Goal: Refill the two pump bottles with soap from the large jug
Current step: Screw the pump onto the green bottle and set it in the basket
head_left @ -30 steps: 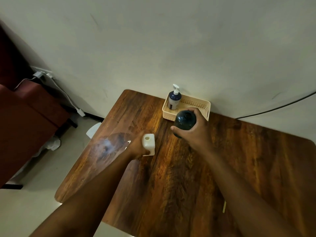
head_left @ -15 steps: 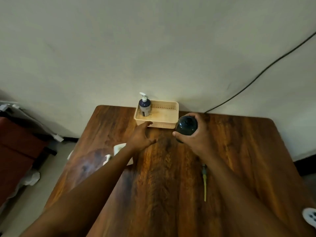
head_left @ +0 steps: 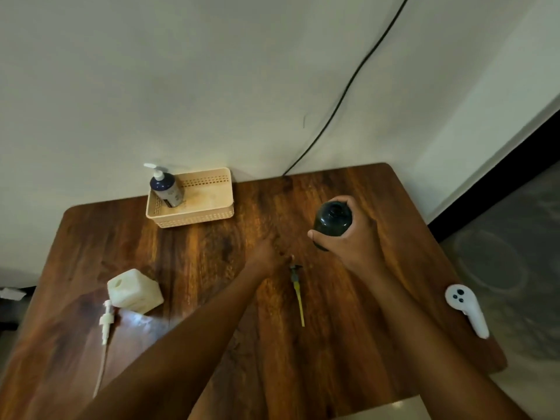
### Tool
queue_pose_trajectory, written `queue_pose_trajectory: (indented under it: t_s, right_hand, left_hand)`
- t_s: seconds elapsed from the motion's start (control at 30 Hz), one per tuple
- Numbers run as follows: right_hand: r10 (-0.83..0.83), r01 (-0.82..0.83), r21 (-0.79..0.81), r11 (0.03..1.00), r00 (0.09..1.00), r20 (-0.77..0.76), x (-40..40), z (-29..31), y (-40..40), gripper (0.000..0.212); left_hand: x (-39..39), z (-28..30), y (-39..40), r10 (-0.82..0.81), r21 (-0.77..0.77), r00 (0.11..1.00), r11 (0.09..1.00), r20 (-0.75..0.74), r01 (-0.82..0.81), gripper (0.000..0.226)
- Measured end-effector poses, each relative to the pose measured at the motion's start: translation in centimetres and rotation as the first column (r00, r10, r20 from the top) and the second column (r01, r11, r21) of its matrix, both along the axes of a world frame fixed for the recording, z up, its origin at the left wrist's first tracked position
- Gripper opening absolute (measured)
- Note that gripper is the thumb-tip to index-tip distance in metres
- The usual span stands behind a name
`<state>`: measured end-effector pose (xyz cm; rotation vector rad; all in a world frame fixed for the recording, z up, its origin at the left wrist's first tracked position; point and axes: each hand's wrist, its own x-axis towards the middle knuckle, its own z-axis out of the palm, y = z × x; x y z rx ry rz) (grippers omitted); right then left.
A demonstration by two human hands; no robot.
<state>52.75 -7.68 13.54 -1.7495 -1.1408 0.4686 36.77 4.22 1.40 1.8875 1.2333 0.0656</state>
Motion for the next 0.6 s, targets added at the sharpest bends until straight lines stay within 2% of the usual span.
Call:
queue_pose_trajectory:
  t_s: [0.13,0.33,0.43,0.6]
  right_hand:
    - [-0.024,0.024,-0.034,0.999,1.000,0.014,1.0,-0.7,-0.9,0.066]
    - [-0.015,0.017,-0.080,0.997,1.000,0.026,0.9,-1.5,-0.2,0.068]
    - [0.012,-0.011,-0.069,0.998,1.000,0.007,0.3,-1.6,0.5,0.066]
    - [0.086,-0.086,-0.061,0.994,0.996,0.002,-1.7,-0.8,2.6,0.068]
  left_hand:
    - [2.6,-1.9,-2.2,-0.038,-0.093,0.996,0.995,-0.085,0.031,0.053]
    - [4.2,-4.7,-5.4,-0.019,-0.018,0.968,1.000,-0.251,0.015,0.025]
    - [4.0,-5.4,-5.6,0.016,0.008,0.972,1.000,-0.235,-0.015,0.022]
    - [1.6,-3.7,-3.2,0.109,-0.010,0.986,0.994,-0.127,-0.111,0.020]
